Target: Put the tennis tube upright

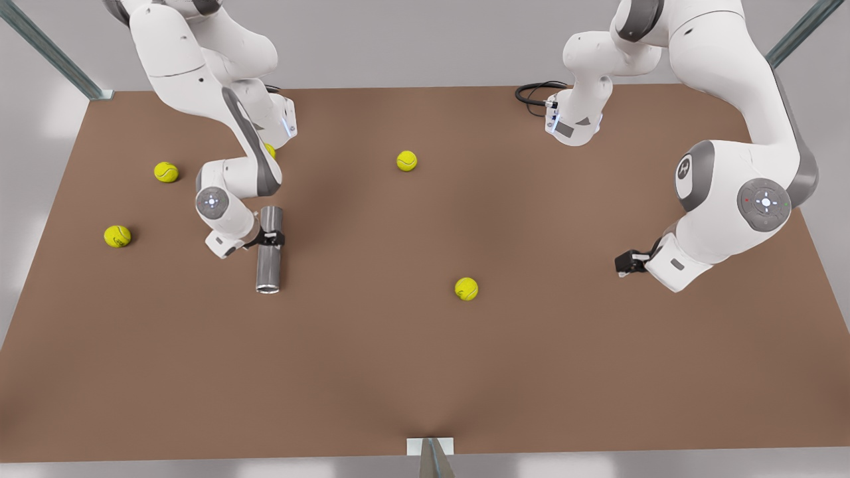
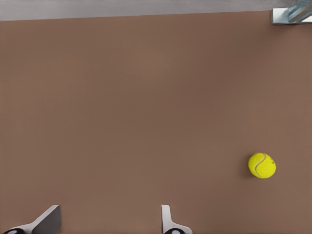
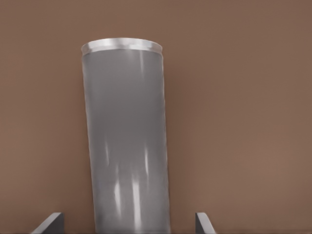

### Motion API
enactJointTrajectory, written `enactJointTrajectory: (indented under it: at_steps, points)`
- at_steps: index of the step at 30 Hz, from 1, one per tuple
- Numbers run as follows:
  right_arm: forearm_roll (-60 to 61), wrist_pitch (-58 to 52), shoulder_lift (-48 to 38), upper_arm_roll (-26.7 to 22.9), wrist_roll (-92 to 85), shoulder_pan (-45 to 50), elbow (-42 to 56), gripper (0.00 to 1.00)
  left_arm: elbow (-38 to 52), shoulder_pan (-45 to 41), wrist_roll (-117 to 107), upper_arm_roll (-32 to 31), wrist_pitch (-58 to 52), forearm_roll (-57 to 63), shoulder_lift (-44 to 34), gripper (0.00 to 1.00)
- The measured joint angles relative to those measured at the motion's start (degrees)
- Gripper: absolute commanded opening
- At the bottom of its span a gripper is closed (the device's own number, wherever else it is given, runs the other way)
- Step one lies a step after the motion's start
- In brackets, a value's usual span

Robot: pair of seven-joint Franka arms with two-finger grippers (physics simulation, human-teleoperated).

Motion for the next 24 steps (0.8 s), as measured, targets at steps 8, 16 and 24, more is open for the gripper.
enactJointTrajectory:
  at_steps: [8, 16, 24]
  points:
    - [-0.02, 1.01, 5.09, 0.0, -0.4, 0.21, 0.52, 1.0, 0.0, 0.06, -0.06, 0.14, 0.57, 0.07, 0.22, 1.0]
    - [-0.08, 1.27, 7.08, 0.02, -0.73, 0.21, 1.0, 1.0, 0.0, 0.03, -0.13, 0.18, 0.57, 0.22, 0.26, 1.0]
    - [-0.08, 0.92, 8.01, 0.16, -0.96, 0.29, 1.44, 1.0, 0.0, 0.02, -0.2, 0.17, 0.57, 0.23, 0.33, 1.0]
